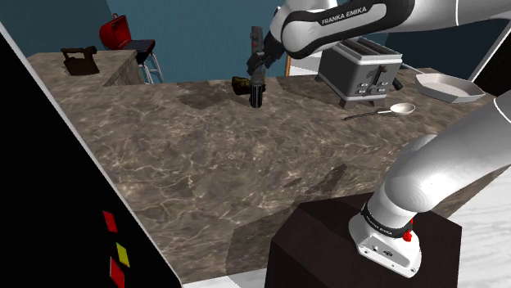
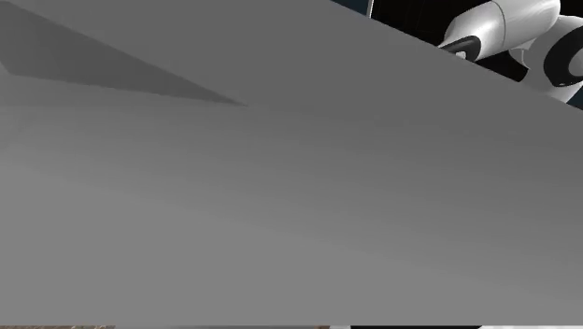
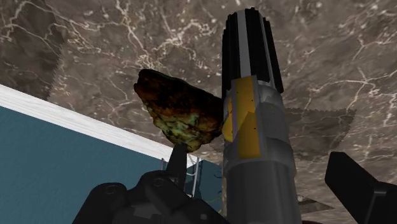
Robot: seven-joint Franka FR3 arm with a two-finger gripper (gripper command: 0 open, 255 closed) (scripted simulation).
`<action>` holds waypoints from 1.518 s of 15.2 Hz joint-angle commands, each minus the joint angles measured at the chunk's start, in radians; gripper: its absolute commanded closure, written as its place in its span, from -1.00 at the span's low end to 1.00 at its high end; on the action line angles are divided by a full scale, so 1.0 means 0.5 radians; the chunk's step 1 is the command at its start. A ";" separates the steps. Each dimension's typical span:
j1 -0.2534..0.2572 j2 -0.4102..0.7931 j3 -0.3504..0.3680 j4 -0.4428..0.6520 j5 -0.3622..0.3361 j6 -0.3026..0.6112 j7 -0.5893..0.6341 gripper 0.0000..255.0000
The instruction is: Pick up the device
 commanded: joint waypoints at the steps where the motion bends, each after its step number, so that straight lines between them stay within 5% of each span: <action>1: 0.001 0.014 0.000 -0.047 0.001 0.063 0.000 -1.00; 4: 0.001 0.026 0.000 -0.080 0.002 0.107 -0.001 -1.00; 5: 0.001 0.020 0.002 -0.082 0.001 0.105 0.001 1.00; 14: 0.001 0.026 0.000 -0.079 0.002 0.107 -0.001 1.00; 23: -0.001 -0.025 0.001 0.121 -0.002 -0.143 0.003 1.00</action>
